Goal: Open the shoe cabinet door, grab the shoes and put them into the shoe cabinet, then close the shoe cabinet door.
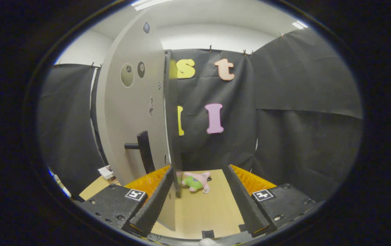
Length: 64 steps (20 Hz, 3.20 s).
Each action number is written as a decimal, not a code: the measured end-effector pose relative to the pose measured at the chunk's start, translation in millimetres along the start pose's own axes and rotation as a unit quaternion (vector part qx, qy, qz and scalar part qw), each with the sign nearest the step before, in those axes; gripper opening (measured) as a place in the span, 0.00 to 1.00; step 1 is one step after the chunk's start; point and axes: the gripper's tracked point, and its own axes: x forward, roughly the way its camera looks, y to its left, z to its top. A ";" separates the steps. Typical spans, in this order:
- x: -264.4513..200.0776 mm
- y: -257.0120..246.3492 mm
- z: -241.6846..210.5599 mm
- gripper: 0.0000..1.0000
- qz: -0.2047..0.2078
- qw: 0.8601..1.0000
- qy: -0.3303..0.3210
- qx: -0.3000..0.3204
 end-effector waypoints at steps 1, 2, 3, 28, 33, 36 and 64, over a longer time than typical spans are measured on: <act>6.3 4.8 1.4 0.99 0.013 1.000 -0.001 0.000; 10.4 10.6 -0.3 0.99 0.028 1.000 0.003 -0.003; 11.9 10.3 -1.3 0.99 0.027 1.000 0.005 -0.008; 34.0 209.9 -7.5 0.93 0.032 0.999 -0.010 -0.016; 66.8 288.4 -6.6 0.95 0.088 0.996 -0.008 -0.020; 77.6 322.2 -4.8 0.98 0.111 0.993 -0.012 -0.026; -19.3 197.8 82.9 0.99 -0.007 0.999 -0.049 -0.004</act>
